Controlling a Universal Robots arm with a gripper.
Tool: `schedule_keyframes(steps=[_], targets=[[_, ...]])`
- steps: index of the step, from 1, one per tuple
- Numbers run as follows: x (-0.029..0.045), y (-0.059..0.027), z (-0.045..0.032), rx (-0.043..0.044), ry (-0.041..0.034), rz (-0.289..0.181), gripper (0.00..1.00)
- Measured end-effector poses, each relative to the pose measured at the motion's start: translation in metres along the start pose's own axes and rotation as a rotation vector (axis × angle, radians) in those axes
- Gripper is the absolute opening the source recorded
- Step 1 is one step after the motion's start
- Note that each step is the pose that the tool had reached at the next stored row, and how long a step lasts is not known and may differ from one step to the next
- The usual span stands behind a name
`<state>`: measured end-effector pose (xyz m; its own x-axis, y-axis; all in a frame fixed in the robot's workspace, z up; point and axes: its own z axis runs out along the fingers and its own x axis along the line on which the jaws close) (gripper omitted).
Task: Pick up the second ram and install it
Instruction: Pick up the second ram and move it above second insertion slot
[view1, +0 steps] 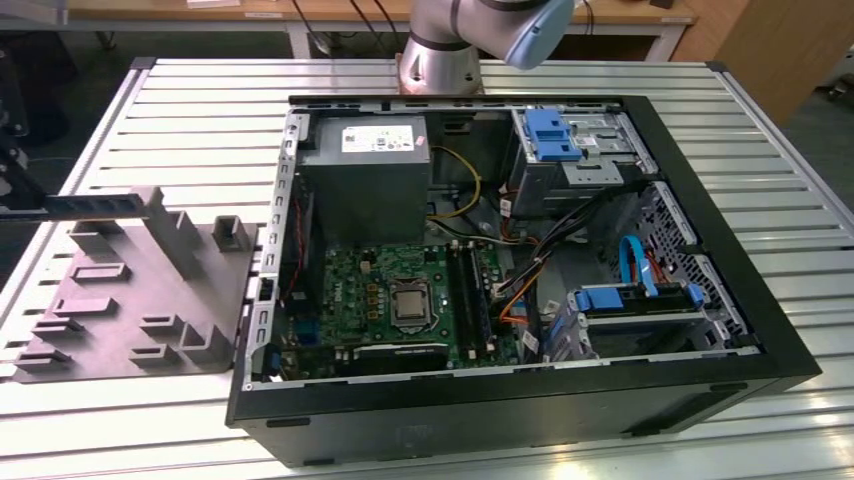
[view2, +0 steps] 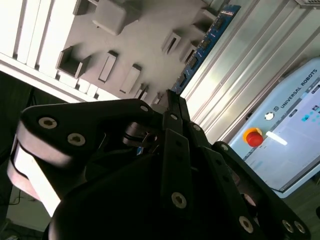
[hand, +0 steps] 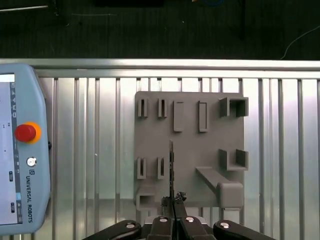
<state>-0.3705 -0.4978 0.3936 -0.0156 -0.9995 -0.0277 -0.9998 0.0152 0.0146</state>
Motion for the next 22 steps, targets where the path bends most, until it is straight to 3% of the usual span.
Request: schedule_keyframes(steps=[22], targets=[[-0.0013,-0.0830,-0.0005,-0.0002,0.0001,0.000,0.12]])
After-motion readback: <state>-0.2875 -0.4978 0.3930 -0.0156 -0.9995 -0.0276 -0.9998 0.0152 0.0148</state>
